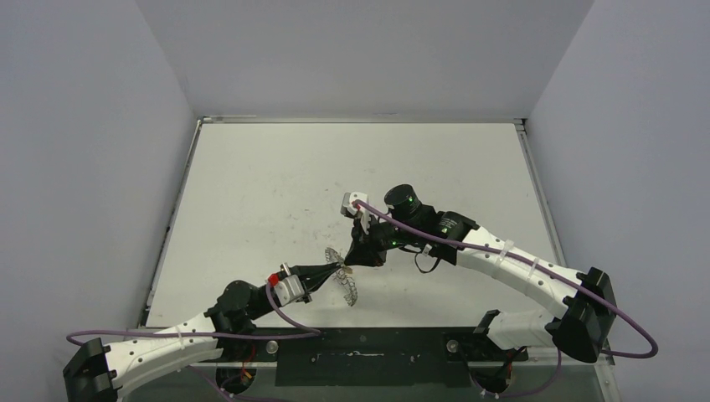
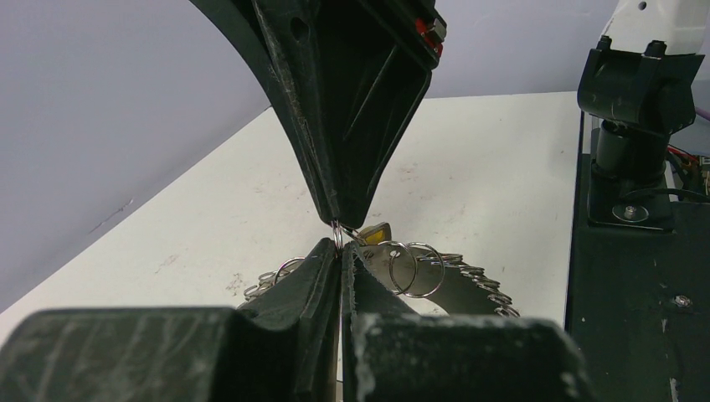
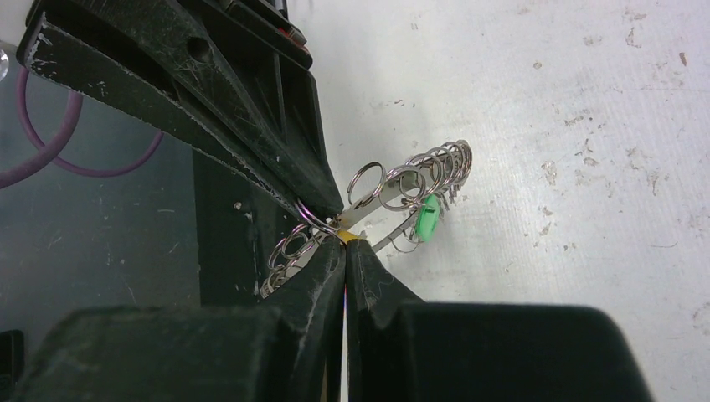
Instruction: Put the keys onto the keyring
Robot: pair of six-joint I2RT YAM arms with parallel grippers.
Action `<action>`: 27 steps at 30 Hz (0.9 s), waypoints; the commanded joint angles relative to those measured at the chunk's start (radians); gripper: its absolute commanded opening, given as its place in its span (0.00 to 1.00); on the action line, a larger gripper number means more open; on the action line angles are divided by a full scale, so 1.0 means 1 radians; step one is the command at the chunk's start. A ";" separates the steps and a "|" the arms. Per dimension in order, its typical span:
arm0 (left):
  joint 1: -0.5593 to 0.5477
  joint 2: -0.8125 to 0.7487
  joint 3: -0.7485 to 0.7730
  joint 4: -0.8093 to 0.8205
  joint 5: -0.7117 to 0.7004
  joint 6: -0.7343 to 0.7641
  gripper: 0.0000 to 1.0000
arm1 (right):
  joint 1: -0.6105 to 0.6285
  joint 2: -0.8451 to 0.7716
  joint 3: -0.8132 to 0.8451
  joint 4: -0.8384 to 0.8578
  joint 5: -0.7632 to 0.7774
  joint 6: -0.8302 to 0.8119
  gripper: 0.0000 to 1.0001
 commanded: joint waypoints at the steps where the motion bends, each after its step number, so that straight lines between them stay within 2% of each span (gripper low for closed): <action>1: -0.005 -0.017 0.017 0.087 -0.005 -0.001 0.00 | 0.000 0.003 -0.005 0.006 -0.010 -0.030 0.00; 22: -0.005 -0.014 0.021 0.094 0.005 0.007 0.00 | 0.016 0.035 -0.023 -0.004 0.004 -0.109 0.00; 27: -0.005 -0.014 0.023 0.079 0.012 0.003 0.00 | 0.014 -0.068 -0.064 0.055 0.016 -0.172 0.34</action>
